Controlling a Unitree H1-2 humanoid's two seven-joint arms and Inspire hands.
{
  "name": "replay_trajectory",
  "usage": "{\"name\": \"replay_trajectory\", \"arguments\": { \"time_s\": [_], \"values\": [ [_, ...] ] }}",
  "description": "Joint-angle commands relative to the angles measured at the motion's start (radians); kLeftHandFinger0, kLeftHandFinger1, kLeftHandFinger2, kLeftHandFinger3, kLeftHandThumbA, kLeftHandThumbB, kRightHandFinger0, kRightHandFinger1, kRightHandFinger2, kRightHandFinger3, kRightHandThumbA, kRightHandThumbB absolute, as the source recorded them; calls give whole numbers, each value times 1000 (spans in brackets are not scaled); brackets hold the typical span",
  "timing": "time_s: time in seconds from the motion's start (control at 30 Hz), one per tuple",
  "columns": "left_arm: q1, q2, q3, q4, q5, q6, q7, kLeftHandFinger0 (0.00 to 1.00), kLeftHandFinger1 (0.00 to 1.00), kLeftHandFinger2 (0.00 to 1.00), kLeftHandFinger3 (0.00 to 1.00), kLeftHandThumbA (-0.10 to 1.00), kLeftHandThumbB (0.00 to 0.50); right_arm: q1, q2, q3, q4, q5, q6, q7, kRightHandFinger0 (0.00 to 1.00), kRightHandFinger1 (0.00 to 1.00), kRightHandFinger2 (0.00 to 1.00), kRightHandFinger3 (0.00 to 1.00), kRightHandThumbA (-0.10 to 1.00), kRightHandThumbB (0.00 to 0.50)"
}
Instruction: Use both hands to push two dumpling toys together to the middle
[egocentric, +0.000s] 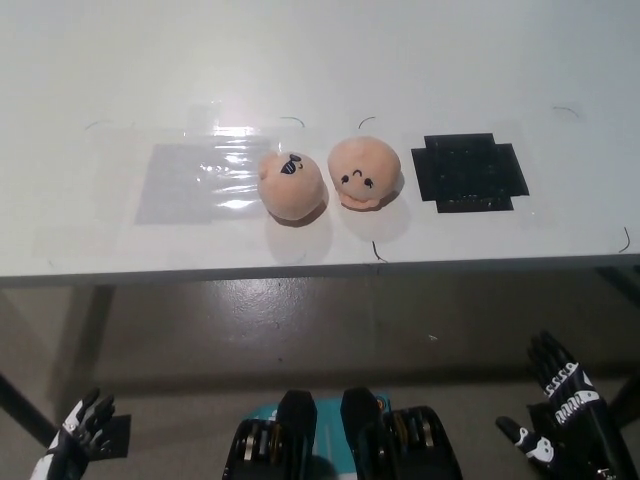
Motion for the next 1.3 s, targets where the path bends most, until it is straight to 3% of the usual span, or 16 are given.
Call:
{"name": "replay_trajectory", "arguments": {
  "time_s": [0.0,0.27,0.4,0.7,0.73,0.83,1.0,1.27],
  "values": [
    [-11,2,24,1,-14,-40,-12,1000,1000,1000,1000,1000,286,-27,-1,-14,-4,16,-20,11,1000,1000,1000,1000,1000,290],
    [-15,-8,42,14,28,-40,-7,1000,1000,1000,1000,1000,264,-32,1,-9,-2,33,-12,21,1000,1000,1000,1000,1000,306],
    [-22,-18,47,15,22,-40,-14,1000,1000,1000,1000,1000,258,-40,-8,-10,8,11,-36,21,1000,1000,1000,1000,1000,273],
    [-25,-18,53,22,5,-40,-30,1000,1000,1000,1000,1000,213,-49,-6,-10,-2,12,-3,13,1000,1000,1000,1000,1000,314],
    [-26,-16,52,25,13,-40,-22,1000,1000,1000,1000,1000,226,-53,-5,-9,-2,11,-2,12,1000,1000,1000,1000,1000,303],
    [-30,-22,61,29,14,-40,-28,1000,1000,1000,1000,1000,198,-56,-8,-9,2,2,-18,14,1000,1000,1000,1000,1000,269],
    [-23,-28,67,28,10,-40,-24,1000,1000,1000,1000,1000,193,-61,-9,-7,9,-8,-24,14,1000,1000,1000,1000,1000,279],
    [-30,-30,80,26,20,-40,-15,1000,1000,1000,1000,1000,196,-78,-7,-5,24,-8,-45,21,1000,1000,1000,1000,1000,230]
  ]
}}
